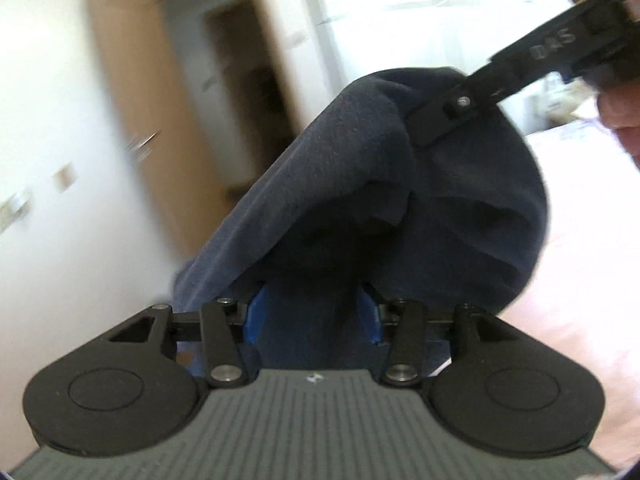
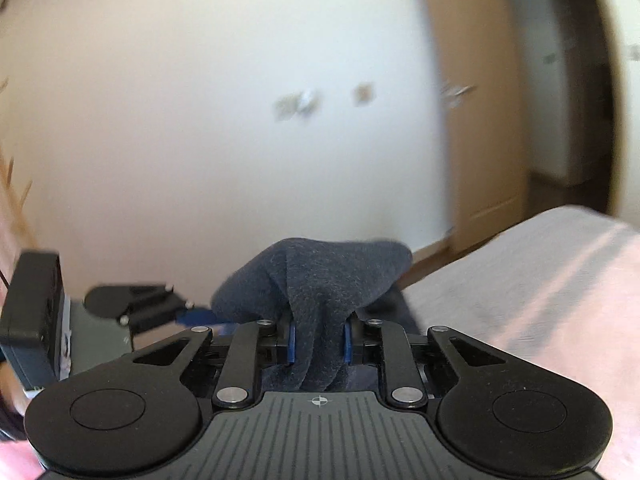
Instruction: Fold clothes
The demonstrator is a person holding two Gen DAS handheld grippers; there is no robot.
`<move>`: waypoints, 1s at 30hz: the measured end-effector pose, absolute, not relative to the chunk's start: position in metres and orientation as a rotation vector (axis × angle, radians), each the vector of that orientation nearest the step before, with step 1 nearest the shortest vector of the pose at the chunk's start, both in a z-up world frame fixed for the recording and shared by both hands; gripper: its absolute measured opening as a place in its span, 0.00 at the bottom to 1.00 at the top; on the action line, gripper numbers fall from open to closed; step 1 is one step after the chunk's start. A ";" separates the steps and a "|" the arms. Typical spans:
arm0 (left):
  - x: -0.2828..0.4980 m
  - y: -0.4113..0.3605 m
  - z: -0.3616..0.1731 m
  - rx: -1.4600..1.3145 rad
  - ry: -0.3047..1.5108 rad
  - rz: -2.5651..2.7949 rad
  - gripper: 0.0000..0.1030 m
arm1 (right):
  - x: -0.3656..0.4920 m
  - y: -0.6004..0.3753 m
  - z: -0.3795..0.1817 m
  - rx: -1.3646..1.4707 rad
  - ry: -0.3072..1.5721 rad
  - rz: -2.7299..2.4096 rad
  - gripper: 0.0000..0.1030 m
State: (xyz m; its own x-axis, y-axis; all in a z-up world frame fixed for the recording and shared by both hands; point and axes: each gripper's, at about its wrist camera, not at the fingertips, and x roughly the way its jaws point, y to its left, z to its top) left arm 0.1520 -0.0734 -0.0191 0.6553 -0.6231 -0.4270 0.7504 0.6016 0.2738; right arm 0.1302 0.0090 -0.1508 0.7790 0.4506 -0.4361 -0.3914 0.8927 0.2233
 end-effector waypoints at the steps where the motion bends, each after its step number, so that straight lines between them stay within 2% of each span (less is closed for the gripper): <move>1: 0.130 -0.088 -0.015 0.455 0.283 -0.869 0.44 | 0.111 -0.012 -0.140 0.138 0.478 0.424 0.19; 5: 0.038 -0.144 -0.031 0.445 0.328 -1.083 0.53 | 0.005 -0.097 -0.132 0.184 0.465 0.261 0.19; 10: -0.066 -0.205 -0.097 0.547 0.536 -1.210 0.55 | -0.147 -0.203 -0.188 0.302 0.577 -0.083 0.20; 14: -0.109 -0.217 -0.146 0.656 0.687 -1.224 0.57 | -0.245 -0.282 -0.262 0.453 0.794 -0.445 0.38; 17: -0.102 -0.202 -0.170 0.727 0.751 -1.223 0.62 | -0.301 -0.311 -0.297 0.533 0.894 -0.589 0.41; 18: -0.101 -0.203 -0.176 0.745 0.763 -1.221 0.65 | -0.312 -0.312 -0.304 0.558 0.912 -0.594 0.43; 20: -0.099 -0.205 -0.187 0.789 0.765 -1.205 0.69 | -0.327 -0.304 -0.314 0.580 0.938 -0.589 0.56; 22: -0.095 -0.220 -0.202 0.839 0.768 -1.188 0.71 | -0.330 -0.297 -0.323 0.595 0.960 -0.548 0.64; 26: -0.058 -0.233 -0.225 0.854 0.836 -1.172 0.71 | -0.314 -0.259 -0.343 0.595 1.010 -0.434 0.65; 30: -0.028 -0.241 -0.238 0.810 0.889 -1.187 0.71 | -0.259 -0.223 -0.365 0.513 1.049 -0.304 0.65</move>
State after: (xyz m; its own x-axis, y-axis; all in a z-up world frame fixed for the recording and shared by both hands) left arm -0.0281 -0.2413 -0.2381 0.1386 -0.4155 -0.8989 0.9795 0.1915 0.0625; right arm -0.2586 -0.2235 -0.3652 0.4728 0.0029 -0.8812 0.4734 0.8426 0.2568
